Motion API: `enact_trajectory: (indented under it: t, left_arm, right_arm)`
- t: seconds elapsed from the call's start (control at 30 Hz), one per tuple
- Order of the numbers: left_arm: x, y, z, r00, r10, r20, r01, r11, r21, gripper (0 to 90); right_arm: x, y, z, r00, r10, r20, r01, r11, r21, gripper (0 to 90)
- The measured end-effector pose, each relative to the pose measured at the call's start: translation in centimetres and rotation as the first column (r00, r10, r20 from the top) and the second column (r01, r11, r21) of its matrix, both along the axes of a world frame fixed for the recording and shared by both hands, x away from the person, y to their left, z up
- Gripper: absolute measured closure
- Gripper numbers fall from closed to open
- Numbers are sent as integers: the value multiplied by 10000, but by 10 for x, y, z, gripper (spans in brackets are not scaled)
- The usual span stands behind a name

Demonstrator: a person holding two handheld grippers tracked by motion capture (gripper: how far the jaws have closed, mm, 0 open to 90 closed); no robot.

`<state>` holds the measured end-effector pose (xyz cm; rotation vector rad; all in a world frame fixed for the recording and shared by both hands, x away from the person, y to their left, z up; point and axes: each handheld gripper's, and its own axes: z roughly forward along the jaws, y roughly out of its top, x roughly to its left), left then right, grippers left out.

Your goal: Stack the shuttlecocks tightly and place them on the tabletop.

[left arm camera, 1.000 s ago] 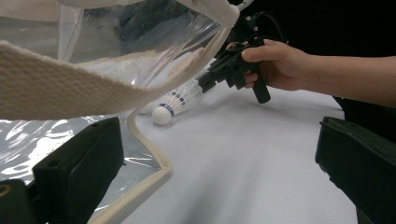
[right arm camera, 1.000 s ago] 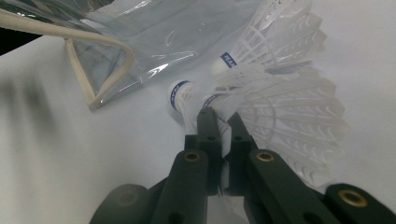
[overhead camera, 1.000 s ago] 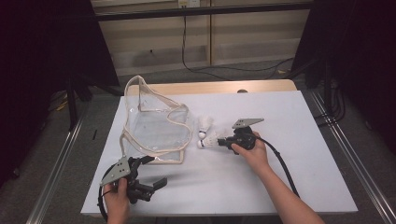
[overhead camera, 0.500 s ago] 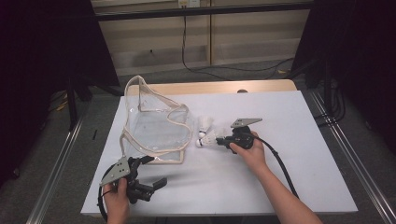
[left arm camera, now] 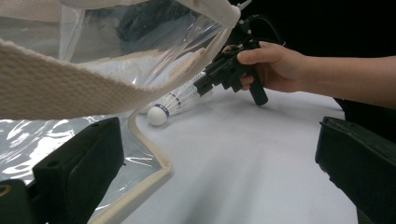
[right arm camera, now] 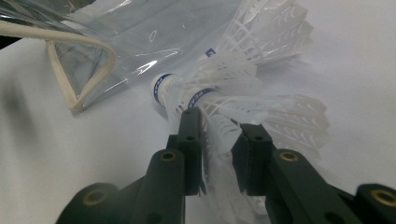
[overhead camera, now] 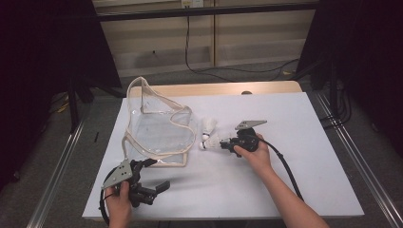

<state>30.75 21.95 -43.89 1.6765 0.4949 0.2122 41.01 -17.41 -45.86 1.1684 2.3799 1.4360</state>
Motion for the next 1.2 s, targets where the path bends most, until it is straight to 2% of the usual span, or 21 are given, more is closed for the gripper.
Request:
enact_trajectory:
  t: [0.13, 0.2, 0.3, 0.37, 0.6, 0.67, 0.87, 1.03, 1.2]
  left_arm:
    - [0, 0, 0, 10000, 30, -4, -30, 10000, 23, 13]
    - [0, 0, 0, 10000, 20, -12, -20, 10000, 1, 13]
    - [0, 0, 0, 10000, 8, -19, -8, 10000, 4, 13]
    - [0, 0, 0, 10000, 18, -18, -18, 10000, 36, 13]
    - [-1, 0, 1, 10000, 29, 20, -29, 10000, 30, 13]
    - [-1, 0, 1, 10000, 26, 8, -26, 10000, 38, 13]
    - [-1, 0, 1, 10000, 31, 14, -31, 10000, 35, 13]
    - [0, 0, 0, 10000, 33, 28, -33, 10000, 45, 13]
    - [0, 0, 0, 10000, 12, 24, -12, 10000, 50, 13]
  right_arm:
    - [0, -4, 3, 9999, -101, 33, 101, 9997, -210, 635]
    - [-1, -6, 4, 10000, -49, 36, 50, 9991, -414, 635]
    - [-3, -10, 7, 10000, -27, -23, 26, 9994, -347, 627]
    - [-4, -12, 10, 10000, -5, 52, 7, 9994, -337, 640]
    - [-6, -15, 15, 9994, 332, 76, -330, 9993, -175, 859]
    - [-6, -15, 15, 9989, 470, 53, -469, 9988, -133, 887]
    - [-7, -11, 15, 9961, 880, 53, -880, 9961, 42, 900]
    - [-6, -10, 15, 9952, 981, 47, -982, 9948, 266, 900]
    - [-5, -9, 11, 9957, 925, 0, -925, 9953, 286, 900]
